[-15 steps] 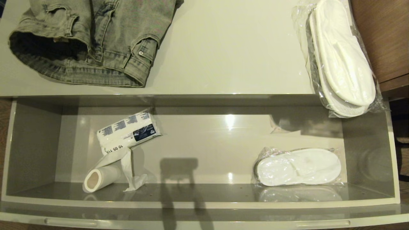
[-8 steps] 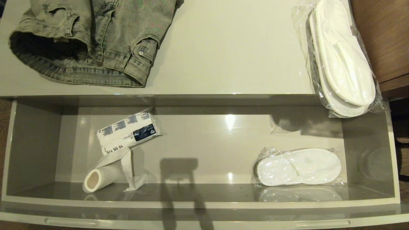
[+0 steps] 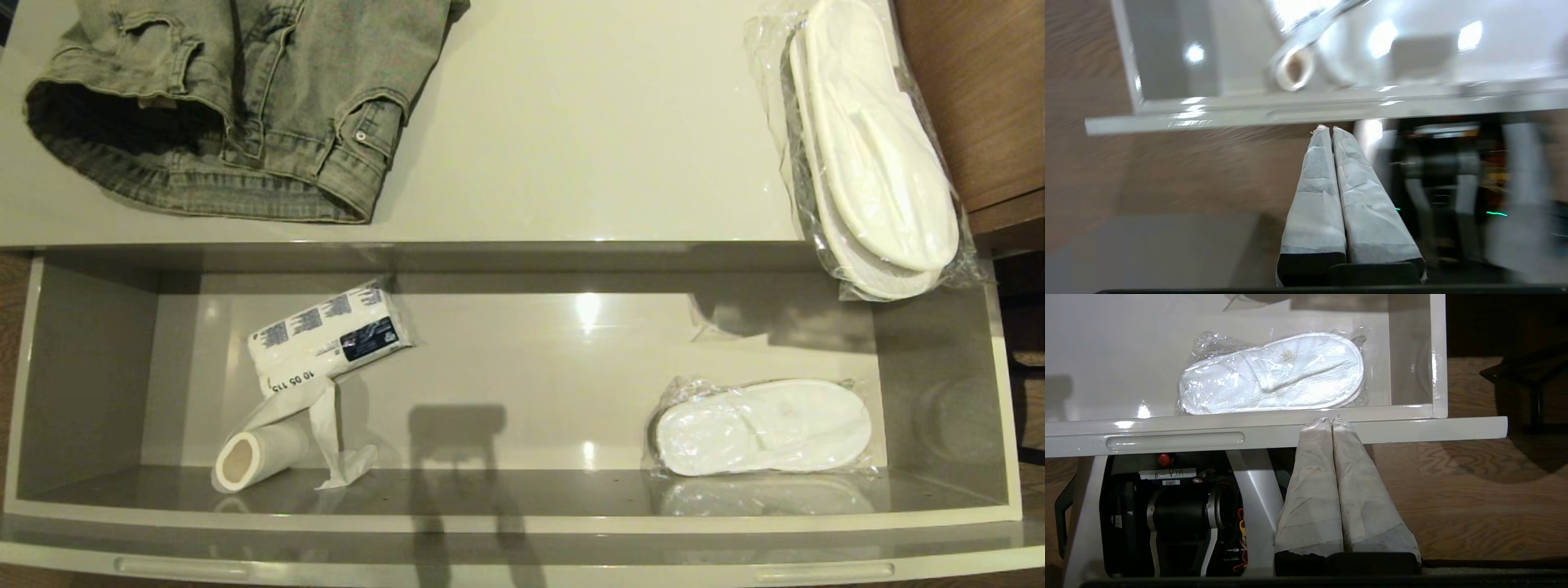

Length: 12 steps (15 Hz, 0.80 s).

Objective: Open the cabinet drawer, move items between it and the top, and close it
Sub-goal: Pick up the disposable slippers on the table

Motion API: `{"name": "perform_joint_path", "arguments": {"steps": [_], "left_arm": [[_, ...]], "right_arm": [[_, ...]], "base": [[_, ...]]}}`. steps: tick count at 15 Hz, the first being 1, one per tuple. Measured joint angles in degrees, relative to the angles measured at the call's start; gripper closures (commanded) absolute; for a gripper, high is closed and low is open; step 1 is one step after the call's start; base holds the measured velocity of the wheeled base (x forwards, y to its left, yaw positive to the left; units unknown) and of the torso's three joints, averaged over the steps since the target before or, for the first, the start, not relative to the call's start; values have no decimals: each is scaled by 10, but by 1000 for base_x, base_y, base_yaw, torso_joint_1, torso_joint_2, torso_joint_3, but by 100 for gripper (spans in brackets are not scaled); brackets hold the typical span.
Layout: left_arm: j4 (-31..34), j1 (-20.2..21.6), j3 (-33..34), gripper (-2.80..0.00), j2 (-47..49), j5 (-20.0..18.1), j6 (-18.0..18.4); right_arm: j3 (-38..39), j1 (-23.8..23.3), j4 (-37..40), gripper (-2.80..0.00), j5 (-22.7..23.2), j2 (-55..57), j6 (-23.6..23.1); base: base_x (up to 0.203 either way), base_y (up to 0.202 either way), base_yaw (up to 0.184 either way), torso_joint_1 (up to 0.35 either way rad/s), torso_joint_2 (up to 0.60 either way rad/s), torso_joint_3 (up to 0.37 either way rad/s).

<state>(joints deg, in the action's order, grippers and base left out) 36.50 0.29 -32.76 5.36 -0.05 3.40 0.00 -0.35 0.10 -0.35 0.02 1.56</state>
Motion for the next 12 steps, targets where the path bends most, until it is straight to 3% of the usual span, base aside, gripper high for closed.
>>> {"name": "perform_joint_path", "arguments": {"steps": [3, 5, 12], "left_arm": [[-170, 0, 171, 0, -25, 48, 27], [-247, 0, 246, 0, -40, 59, 32], [-313, 0, 289, 0, -54, 56, 31]], "right_arm": [[0, 0, 0, 0, 0, 0, 0], [0, 0, 0, 0, 0, 0, 0], [0, 0, -1, 0, 0, 0, 0]], "base": [[0, 0, 0, 0, 0, 0], [0, 0, 0, 0, 0, 0], [0, 0, 0, 0, 0, 0]]}}
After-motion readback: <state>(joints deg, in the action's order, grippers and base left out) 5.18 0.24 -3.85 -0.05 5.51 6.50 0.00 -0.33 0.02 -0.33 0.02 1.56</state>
